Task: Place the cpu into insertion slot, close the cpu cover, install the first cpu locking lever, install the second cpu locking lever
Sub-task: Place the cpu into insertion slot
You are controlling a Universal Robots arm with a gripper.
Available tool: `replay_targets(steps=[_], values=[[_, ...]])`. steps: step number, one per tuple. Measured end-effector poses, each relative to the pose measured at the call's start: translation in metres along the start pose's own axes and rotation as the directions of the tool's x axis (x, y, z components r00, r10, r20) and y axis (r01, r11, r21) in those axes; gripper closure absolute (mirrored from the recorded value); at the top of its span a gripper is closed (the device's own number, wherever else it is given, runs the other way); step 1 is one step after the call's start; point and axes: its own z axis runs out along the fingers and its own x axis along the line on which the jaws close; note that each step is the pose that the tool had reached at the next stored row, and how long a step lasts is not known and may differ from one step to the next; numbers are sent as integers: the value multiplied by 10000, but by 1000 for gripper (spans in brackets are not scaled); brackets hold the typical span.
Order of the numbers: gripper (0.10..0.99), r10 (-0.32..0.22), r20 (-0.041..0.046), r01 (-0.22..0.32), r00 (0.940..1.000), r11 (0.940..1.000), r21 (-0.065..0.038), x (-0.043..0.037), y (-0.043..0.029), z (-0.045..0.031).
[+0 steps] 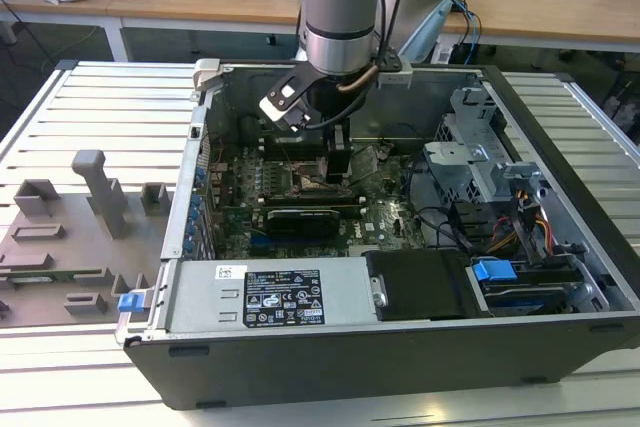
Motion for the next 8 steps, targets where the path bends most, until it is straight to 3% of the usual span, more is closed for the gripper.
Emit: replay_targets(steps=[4,8], values=[[545,0,-2,0,10000,10000,-1,23,-1,6],[545,1,-5,-1,10000,10000,-3,98,-13,16]])
